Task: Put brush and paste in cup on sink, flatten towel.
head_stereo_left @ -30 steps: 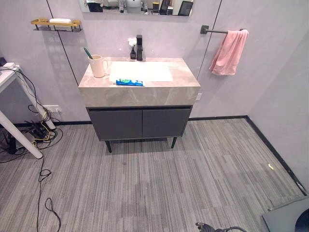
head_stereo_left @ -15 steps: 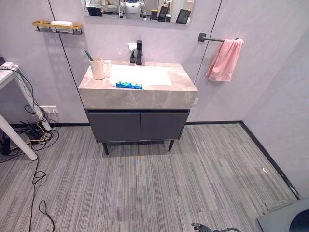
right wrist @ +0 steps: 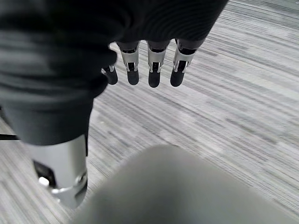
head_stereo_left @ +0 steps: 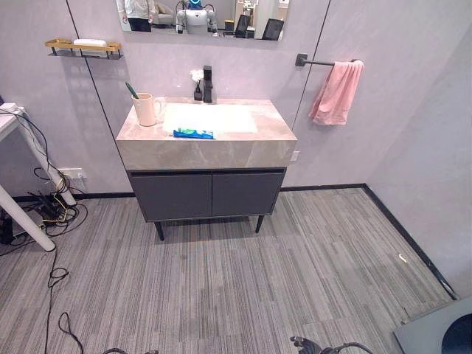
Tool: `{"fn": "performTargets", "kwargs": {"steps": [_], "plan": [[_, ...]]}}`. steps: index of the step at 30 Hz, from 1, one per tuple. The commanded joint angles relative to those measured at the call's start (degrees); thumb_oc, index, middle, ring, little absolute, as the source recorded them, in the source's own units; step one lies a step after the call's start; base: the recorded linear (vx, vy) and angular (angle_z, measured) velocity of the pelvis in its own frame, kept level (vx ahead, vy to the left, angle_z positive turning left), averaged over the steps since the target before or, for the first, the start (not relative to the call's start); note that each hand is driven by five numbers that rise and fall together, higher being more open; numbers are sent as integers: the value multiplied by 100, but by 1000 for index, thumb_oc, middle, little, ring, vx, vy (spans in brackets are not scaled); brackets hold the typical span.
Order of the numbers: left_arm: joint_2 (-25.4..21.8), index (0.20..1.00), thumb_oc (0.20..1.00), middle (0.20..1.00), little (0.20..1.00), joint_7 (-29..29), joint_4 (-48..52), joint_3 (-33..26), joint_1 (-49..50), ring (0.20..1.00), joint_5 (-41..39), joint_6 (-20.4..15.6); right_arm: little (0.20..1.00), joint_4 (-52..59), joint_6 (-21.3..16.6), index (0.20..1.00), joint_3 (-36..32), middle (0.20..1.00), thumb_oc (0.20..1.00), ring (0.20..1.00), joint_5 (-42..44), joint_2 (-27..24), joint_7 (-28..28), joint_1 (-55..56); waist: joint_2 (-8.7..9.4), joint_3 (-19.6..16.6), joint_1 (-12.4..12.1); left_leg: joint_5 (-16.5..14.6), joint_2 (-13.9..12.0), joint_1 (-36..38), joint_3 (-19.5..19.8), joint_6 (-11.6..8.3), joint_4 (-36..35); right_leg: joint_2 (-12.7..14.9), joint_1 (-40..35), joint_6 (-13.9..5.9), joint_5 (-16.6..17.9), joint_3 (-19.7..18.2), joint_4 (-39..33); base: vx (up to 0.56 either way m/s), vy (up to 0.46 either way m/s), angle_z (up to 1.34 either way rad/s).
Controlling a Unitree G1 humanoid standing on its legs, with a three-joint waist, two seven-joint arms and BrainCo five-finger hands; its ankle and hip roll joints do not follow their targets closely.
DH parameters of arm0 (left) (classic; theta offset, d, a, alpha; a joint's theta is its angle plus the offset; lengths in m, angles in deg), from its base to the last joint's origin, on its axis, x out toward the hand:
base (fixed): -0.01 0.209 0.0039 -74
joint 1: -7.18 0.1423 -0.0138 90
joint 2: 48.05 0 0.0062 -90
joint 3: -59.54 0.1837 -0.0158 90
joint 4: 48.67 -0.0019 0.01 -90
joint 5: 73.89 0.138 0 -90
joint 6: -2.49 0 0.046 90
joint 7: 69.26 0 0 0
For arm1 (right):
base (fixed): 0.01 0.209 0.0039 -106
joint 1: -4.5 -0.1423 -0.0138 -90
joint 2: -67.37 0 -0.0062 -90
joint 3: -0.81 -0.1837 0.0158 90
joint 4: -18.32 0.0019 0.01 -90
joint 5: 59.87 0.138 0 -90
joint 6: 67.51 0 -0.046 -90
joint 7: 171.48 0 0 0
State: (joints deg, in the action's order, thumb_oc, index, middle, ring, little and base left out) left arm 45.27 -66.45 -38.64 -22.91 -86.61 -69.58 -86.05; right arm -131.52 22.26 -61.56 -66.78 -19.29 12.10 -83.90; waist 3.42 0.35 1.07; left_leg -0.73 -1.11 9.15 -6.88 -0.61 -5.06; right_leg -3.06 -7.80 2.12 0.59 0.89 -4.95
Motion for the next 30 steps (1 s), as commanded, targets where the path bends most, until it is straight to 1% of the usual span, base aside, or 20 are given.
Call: {"fn": "performTargets", "kwargs": {"steps": [1,3,4,6,7,8,9,10,11,14,20,24,29,30], "plan": [[32,1000,1000,1000,1000,287,-276,-21,-402,1000,-269,-207,1000,212,-237,1000,125,1000,1000,1000,455,207,-238,-143,126,116,110,-228,90,52,5,-30,6,605,73,-611,382,215,-5,0,0,0],[6,1000,1000,1000,1000,378,-133,-40,-407,1000,-361,-282,1000,389,-318,1000,56,1000,1000,1000,517,131,-338,-195,111,129,102,-228,93,53,13,-33,6,612,65,-616,381,237,-5,0,0,0],[-44,1000,1000,1000,1000,486,60,-36,-437,1000,-480,-383,1000,529,-408,1000,-54,1000,1000,1000,606,50,-451,-281,89,142,86,-222,93,51,37,-35,6,625,55,-621,377,268,-5,0,0,0],[-78,1000,1000,1000,1000,519,142,-34,-463,1000,-524,-419,1000,527,-441,1000,-96,1000,1000,1000,622,23,-497,-323,79,151,80,-217,95,49,51,-34,6,630,49,-622,379,282,-5,-11,9,7],[-668,1000,1000,1000,1000,567,2518,-80,-240,1000,-1029,-275,1000,822,-414,1000,-354,1000,1000,1000,602,-238,-556,-267,14,216,-10,-212,108,44,130,-6,6,653,29,-646,396,330,-5,-45,33,11],[-783,1000,1000,1000,1000,246,2141,-45,70,1000,-964,-470,1000,800,-368,1000,-487,1000,1000,1000,564,-316,-473,-347,-44,243,-48,-169,107,1,180,0,6,668,49,-646,408,397,-5,-62,36,28],[-558,1000,1000,1000,1000,599,2422,-25,163,1000,-740,-668,1000,795,-454,1000,-580,1000,1000,1000,575,-256,-526,-444,-44,274,-79,-152,117,-9,229,2,6,676,48,-645,400,437,-5,-62,22,36],[-372,1000,1000,1000,1000,591,2407,26,278,1000,-768,-699,1000,869,-492,1000,-636,1000,1000,1000,559,-250,-575,-428,-43,299,-89,-146,122,-12,246,9,6,681,46,-645,394,457,-5,-41,2,39],[-319,1000,1000,1000,1000,582,2860,40,425,1000,-831,-722,1000,928,-502,1000,-693,1000,1000,1000,590,-263,-597,-401,-47,325,-102,-145,126,-17,263,18,6,688,46,-644,392,468,-5,-35,-3,21],[-344,1000,1000,1000,1000,429,3549,21,696,1000,-1016,-741,1000,1119,-501,1000,-856,1000,1000,1000,637,-339,-638,-316,-77,380,-118,-132,133,-19,304,35,6,698,38,-640,391,501,-5,-10,-1,2],[-333,1000,1000,1000,1000,318,3567,40,723,1000,-1055,-653,1000,1155,-447,1000,-890,1000,1000,1000,546,-426,-619,-288,-104,428,-108,-141,144,-2,318,57,6,706,7,-631,373,514,-5,-3,1,4],[-311,1000,1000,1000,1000,273,3620,1,850,1000,-1054,-598,1000,1388,-431,1000,-1120,1000,1000,1000,656,-474,-690,-126,-132,484,-85,-155,142,35,308,75,6,697,-5,-625,356,500,-5,5,0,-1],[-280,1000,1000,1000,1000,311,3484,28,859,1000,-1097,-578,1000,1588,-491,1000,-1207,1000,1000,1000,719,-504,-819,-129,-144,502,-75,-151,139,24,281,82,6,685,19,-627,358,474,-5,5,4,-3],[-230,1000,1000,1000,1000,301,3187,104,800,1000,-1095,-532,1000,1523,-480,1000,-1139,1000,1000,1000,648,-511,-855,-211,-136,491,-74,-152,143,14,274,88,6,675,32,-622,369,456,-5,0,0,0]]}}
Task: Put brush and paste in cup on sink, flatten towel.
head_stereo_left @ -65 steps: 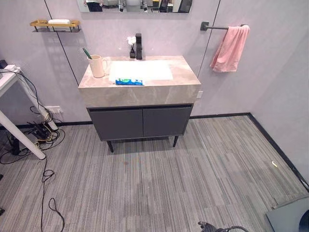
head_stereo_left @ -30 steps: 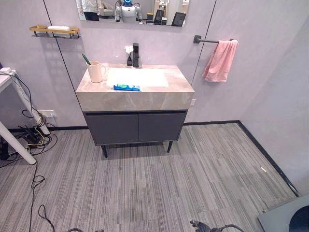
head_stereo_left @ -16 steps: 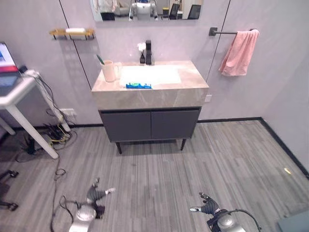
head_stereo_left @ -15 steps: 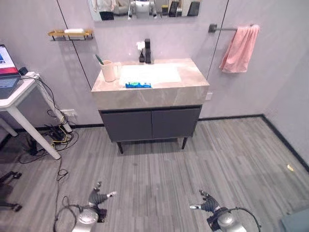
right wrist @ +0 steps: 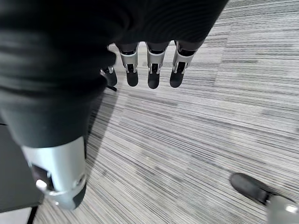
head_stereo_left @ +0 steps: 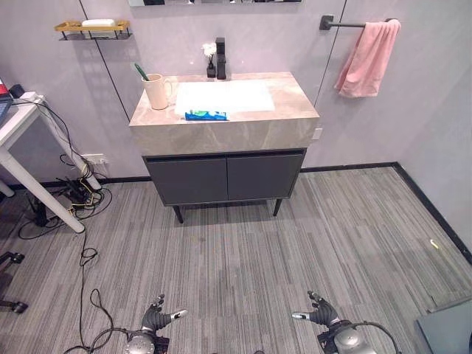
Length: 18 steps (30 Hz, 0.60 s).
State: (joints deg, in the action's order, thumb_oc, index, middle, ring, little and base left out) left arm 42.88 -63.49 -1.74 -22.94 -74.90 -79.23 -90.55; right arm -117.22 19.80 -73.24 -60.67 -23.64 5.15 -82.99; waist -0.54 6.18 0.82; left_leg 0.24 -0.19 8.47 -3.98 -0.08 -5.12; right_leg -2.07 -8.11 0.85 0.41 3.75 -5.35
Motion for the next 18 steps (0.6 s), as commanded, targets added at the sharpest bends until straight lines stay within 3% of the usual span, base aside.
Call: {"fn": "performTargets", "kwargs": {"steps": [1,10,18], "plan": [[28,1000,1000,1000,1000,-22,-586,120,-379,1000,-144,-35,1000,105,-217,1000,52,1000,1000,1000,-3,-84,-160,-315,260,-101,-50,-253,56,82,-19,38,12,574,60,-497,383,168,35,0,0,0],[204,1000,1000,1000,1000,-140,-1802,289,-587,1000,229,126,1000,-144,-120,1000,272,1000,1000,1000,-352,-94,-119,-403,247,-144,-35,-290,72,104,-86,49,12,578,79,-510,384,124,35,4,11,-1],[255,1000,1000,1000,1000,-94,-2306,293,-723,1000,483,178,1000,-588,-33,1000,460,1000,1000,1000,-707,-92,-40,-475,275,-75,-34,-305,111,40,-144,97,12,606,163,-546,443,55,35,-17,47,-8]]}}
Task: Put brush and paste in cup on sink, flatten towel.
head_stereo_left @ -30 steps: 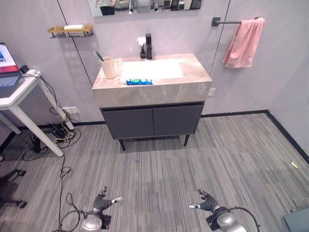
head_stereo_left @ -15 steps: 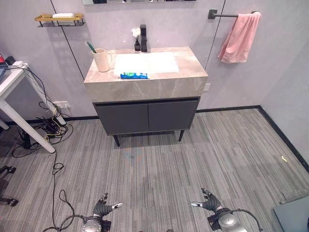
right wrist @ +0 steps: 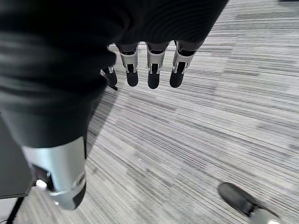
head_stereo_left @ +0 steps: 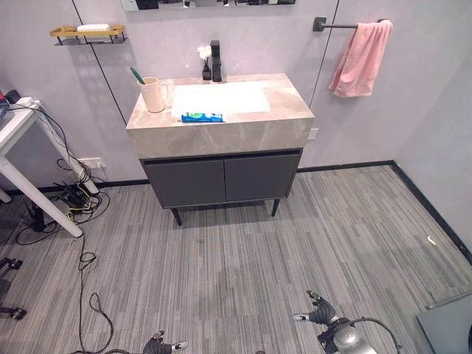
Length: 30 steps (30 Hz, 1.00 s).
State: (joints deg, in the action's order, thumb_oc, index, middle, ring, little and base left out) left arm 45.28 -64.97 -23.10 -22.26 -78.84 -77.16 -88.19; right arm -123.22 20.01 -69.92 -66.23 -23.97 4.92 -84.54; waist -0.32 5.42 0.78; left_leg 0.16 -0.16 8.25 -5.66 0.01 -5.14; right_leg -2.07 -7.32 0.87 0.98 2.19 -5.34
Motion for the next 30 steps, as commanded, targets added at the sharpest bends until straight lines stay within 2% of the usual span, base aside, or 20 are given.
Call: {"fn": "performTargets", "kwargs": {"steps": [1,6,7,11,12,15,16,18,30], "plan": [[30,1000,1000,1000,1000,42,-304,211,-370,1000,306,-80,1000,-328,-29,1000,174,1000,1000,1000,-222,-12,-8,-376,264,8,-46,-308,128,47,-5,110,14,629,103,-563,403,181,34,-2,64,-6],[35,1000,1000,1000,1000,62,-293,204,-392,1000,290,-91,1000,-574,-9,1000,162,1000,1000,1000,-249,23,-19,-414,288,52,-54,-315,171,25,-18,158,14,670,147,-591,428,155,49,-6,70,-4],[17,1000,1000,1000,1000,78,-206,227,-416,1000,308,-114,1000,-813,52,1000,289,1000,1000,1000,-665,10,-56,-483,292,83,-79,-313,202,6,-4,186,14,692,174,-601,425,136,95,-1,48,-4],[-110,1000,1000,1000,1000,81,191,280,-421,1000,320,-152,1000,-1199,164,1000,260,1000,1000,1000,-843,23,-75,-606,342,142,-138,-317,256,-49,55,249,56,753,254,-620,388,152,266,-8,68,0],[-152,1000,1000,1000,1000,49,90,421,-585,1000,506,-124,1000,-1841,305,1000,329,1000,1000,1000,-918,164,49,-832,371,170,-168,-381,299,-147,90,293,203,800,327,-635,369,167,405,-18,59,6],[-160,1000,1000,1000,1000,-37,-198,527,-737,1000,674,-76,1000,-2227,375,1000,522,1000,1000,1000,-1133,263,235,-1007,377,162,-193,-418,322,-197,98,312,273,821,354,-633,357,183,452,0,36,3],[-117,1000,1000,1000,1000,-140,-529,624,-864,1000,871,-7,1000,-2481,443,1000,746,1000,1000,1000,-1460,348,401,-1101,382,121,-209,-448,338,-184,99,326,285,837,325,-629,342,186,450,0,0,0],[-87,1000,1000,1000,1000,-198,-712,625,-928,1000,981,17,1000,-2519,457,1000,827,1000,1000,1000,-1647,397,429,-1114,384,63,-214,-466,352,-131,97,339,248,838,284,-628,335,179,425,48,38,1],[44,1000,1000,1000,1000,-249,-1070,381,-820,1000,832,19,1000,-2419,415,1000,693,1000,1000,1000,-1387,491,468,-811,336,-81,-142,-467,337,164,1,317,44,768,111,-596,282,87,314,12,0,-1]]}}
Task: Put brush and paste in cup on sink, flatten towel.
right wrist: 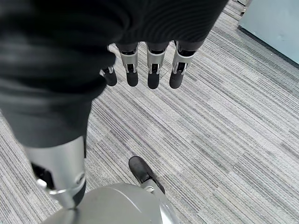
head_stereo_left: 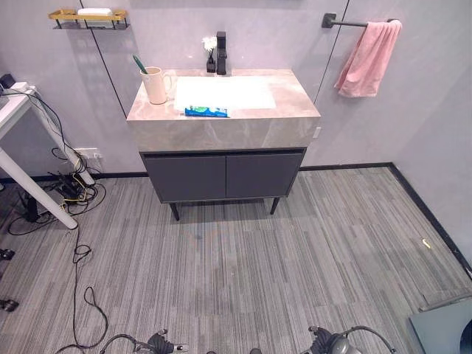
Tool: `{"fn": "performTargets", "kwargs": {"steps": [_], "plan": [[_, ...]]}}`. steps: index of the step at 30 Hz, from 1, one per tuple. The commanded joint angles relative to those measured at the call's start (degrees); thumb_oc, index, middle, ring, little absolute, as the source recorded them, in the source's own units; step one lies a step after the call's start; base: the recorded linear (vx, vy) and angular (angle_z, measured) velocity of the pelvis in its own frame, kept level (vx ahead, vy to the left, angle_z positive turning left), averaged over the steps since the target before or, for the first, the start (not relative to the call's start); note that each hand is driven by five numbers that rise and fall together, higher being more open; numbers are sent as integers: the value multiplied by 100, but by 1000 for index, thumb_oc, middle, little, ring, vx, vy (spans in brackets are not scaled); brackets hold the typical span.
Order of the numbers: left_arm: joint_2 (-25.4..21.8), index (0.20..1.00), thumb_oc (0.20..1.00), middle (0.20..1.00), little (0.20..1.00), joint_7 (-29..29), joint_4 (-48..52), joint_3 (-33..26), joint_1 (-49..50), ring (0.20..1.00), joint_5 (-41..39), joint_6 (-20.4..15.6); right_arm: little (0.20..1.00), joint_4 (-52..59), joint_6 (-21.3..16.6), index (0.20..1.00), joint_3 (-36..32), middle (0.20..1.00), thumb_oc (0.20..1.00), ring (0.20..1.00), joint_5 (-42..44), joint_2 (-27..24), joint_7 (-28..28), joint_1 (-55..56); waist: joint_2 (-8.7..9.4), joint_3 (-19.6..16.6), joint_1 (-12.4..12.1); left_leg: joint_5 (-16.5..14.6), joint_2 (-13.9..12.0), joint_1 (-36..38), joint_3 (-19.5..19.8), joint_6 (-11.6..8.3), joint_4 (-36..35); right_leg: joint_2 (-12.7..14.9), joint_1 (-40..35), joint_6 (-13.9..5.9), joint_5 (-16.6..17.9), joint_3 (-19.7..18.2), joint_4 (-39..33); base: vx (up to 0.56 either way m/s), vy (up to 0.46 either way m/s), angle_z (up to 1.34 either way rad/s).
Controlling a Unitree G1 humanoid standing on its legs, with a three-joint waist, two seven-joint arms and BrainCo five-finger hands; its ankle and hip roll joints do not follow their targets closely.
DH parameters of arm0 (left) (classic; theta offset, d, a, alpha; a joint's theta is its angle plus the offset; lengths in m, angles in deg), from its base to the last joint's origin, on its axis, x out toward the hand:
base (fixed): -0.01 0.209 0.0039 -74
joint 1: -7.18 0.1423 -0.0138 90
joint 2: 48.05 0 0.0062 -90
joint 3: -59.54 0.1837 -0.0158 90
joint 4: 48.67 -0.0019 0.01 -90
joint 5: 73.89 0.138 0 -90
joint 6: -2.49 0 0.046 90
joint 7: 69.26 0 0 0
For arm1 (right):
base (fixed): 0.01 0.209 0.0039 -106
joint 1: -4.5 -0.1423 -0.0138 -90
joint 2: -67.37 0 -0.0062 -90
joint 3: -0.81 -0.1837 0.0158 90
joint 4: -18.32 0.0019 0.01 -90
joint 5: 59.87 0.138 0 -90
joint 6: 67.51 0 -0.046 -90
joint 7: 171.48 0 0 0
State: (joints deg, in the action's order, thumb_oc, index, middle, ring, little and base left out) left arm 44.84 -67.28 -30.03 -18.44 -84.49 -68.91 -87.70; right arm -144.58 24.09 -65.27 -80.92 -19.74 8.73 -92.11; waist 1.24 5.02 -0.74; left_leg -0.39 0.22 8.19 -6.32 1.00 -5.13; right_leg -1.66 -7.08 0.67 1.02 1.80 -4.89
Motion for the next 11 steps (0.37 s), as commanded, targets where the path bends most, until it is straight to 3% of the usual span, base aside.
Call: {"fn": "performTargets", "kwargs": {"steps": [1,11], "plan": [[102,1000,1000,1000,1000,-39,-417,-13,-221,1000,1,-27,1000,-287,9,1000,223,1000,1000,1000,97,61,97,-22,173,-55,16,-405,279,193,76,202,13,714,68,-570,276,132,234,11,-33,-4],[115,1000,1000,1000,1000,-19,-584,-157,-114,1000,-59,-11,1000,-164,-34,1000,25,1000,1000,1000,476,39,75,121,166,-55,34,-401,213,245,146,113,13,665,-77,-540,284,235,53,2,-37,1]]}}
